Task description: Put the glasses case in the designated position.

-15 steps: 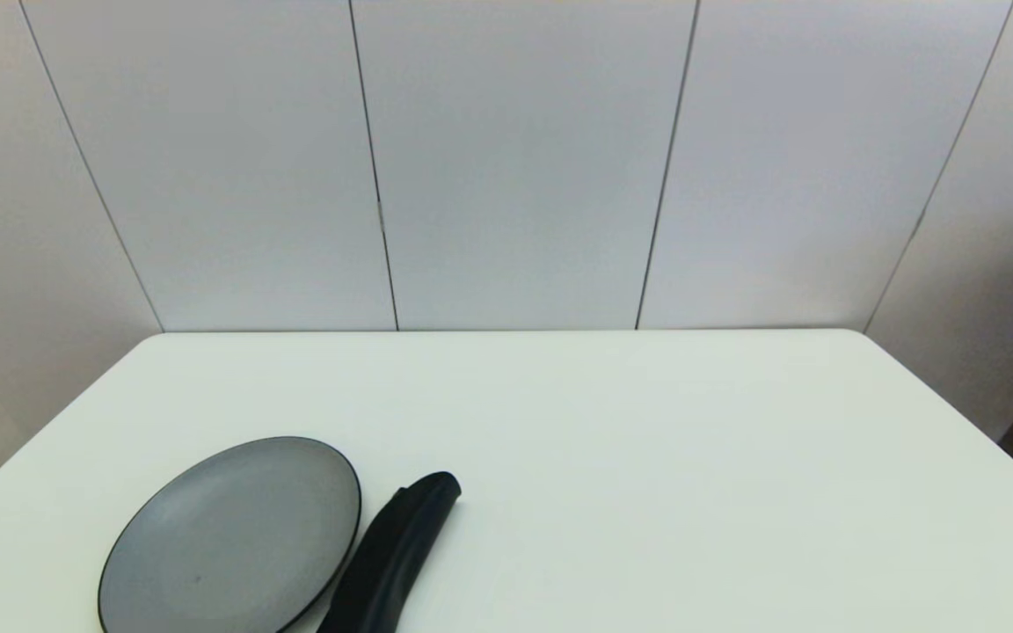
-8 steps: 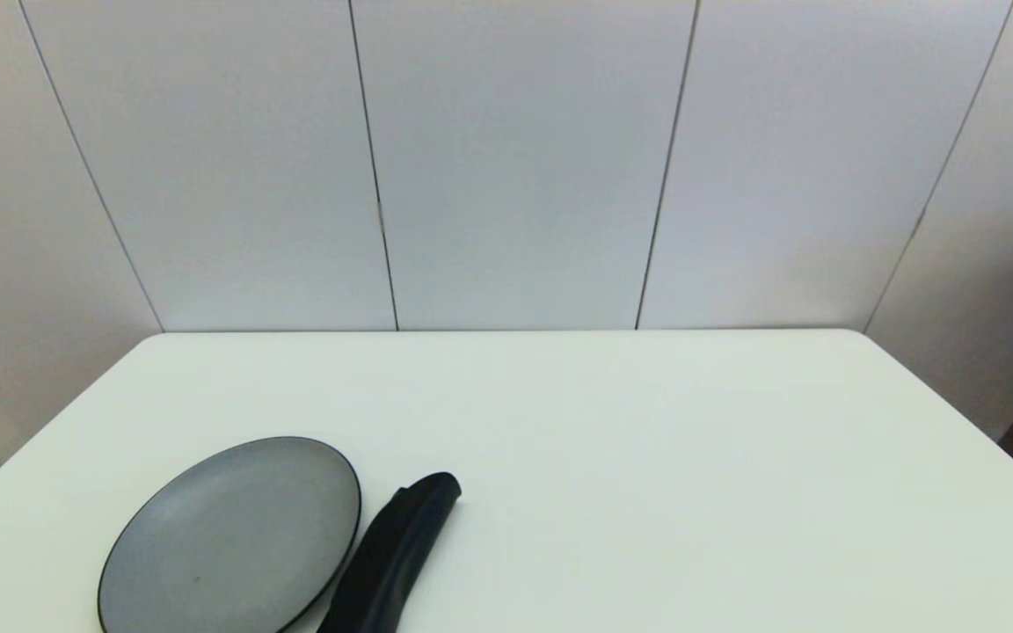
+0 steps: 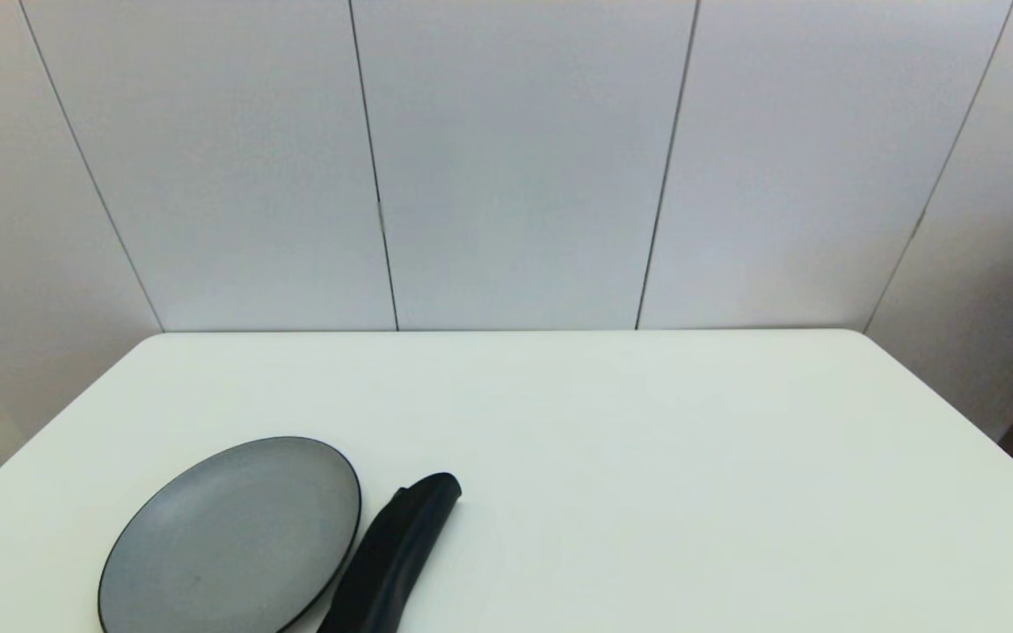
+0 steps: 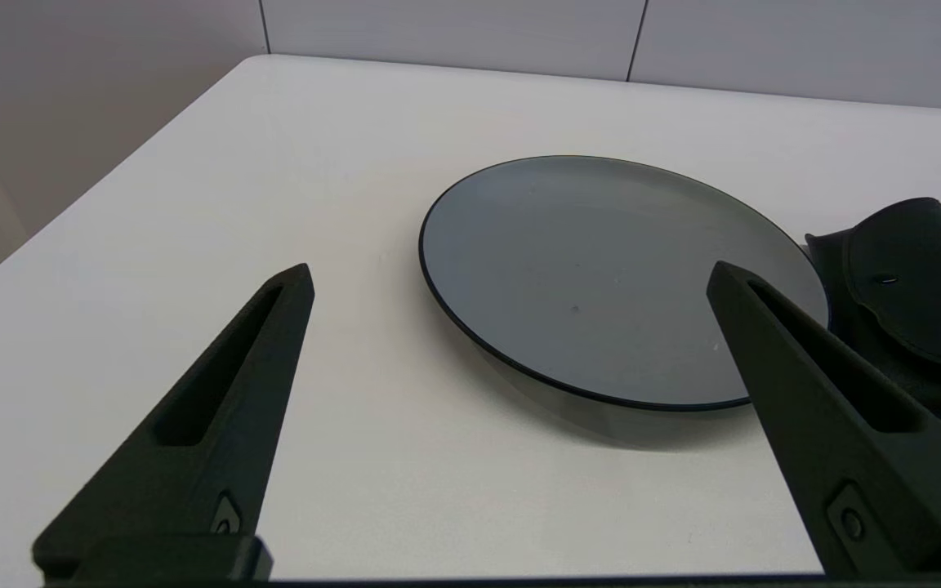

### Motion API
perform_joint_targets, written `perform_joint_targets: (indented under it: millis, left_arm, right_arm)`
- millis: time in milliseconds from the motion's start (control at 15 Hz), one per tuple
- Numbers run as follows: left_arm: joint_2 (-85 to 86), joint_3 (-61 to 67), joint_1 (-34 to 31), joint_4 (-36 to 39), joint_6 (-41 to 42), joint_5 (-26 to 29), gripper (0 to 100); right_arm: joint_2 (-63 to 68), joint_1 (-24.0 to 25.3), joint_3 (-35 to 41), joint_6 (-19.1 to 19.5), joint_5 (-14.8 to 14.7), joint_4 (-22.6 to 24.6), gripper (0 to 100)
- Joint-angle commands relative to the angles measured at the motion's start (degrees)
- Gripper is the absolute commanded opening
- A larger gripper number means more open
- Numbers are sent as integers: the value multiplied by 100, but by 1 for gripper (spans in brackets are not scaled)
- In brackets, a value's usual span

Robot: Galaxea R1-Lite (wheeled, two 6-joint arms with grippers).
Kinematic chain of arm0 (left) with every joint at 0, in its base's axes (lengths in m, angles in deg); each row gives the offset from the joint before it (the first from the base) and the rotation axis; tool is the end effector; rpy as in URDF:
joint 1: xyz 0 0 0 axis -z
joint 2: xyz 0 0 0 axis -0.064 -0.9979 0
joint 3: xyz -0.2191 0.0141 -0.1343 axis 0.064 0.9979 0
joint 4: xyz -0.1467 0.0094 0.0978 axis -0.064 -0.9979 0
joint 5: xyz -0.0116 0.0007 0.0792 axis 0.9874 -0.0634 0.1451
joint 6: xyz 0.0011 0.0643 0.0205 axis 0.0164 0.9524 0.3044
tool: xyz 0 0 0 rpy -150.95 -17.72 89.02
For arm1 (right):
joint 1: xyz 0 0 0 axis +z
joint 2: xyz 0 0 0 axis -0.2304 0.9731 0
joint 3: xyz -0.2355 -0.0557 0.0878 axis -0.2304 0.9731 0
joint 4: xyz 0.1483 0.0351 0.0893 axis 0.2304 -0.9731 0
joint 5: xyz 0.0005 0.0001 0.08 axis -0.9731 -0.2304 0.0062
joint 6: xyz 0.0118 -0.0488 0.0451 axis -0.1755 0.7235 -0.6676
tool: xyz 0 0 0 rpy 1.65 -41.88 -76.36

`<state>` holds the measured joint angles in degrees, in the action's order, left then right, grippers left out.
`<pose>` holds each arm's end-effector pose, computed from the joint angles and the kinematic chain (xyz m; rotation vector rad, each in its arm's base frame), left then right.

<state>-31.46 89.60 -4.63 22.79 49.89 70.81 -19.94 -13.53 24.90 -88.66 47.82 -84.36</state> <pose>0.0497 0.0024 0.0757 -0.0401 -0.0022 0.0389 0.0496 -0.0004 0.0767 0.0138 -0.0057 -0.0087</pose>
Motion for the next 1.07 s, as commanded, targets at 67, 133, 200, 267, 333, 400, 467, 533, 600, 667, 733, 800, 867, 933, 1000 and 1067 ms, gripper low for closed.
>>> perform_joint_targets:
  millis: [67,133,200,267,333,400,467,533,600,667,733,800,867,933,1000,1067]
  left_arm:
    - [-9,0,0,1,2,4,100]
    - [-9,0,0,1,2,4,100]
    - [-9,0,0,1,2,4,100]
    - [-9,0,-9,1,2,4,100]
    - [-9,0,0,1,2,4,100]
    - [-9,0,0,1,2,4,100]
    - [-9,0,-9,1,2,4,100]
    - [-9,0,-9,1,2,4,100]
    - [-9,0,0,1,2,4,100]
    - [-9,0,0,1,2,4,100]
    - [-9,0,0,1,2,4,100]
    - [-9,0,-9,1,2,4,100]
    - [-9,0,-9,1,2,4,100]
    - [-9,0,0,1,2,4,100]
    - [-9,0,-9,1,2,4,100]
    - [-9,0,-9,1,2,4,100]
  right_arm:
    - [0,-6,1,0,3,4,100]
    - [0,3,1,0,3,4,100]
    - [0,3,1,0,3,4,100]
    - [0,-6,1,0,3,4,100]
    - [0,3,1,0,3,4,100]
    - [0,-6,1,0,3,4,100]
    - [0,3,1,0,3,4,100]
    - [0,3,1,0,3,4,100]
    - [0,-6,1,0,-6,4,100]
    - [0,3,1,0,-6,4,100]
    - [0,3,1,-9,-6,4,100]
    - [9,3,1,-17,-6,4,100]
    - [9,3,1,-17,-6,4,100]
    - [9,3,1,-17,-6,-13,100]
    - [9,3,-17,-17,-6,-57,100]
    - [9,3,-17,-17,-6,-66,100]
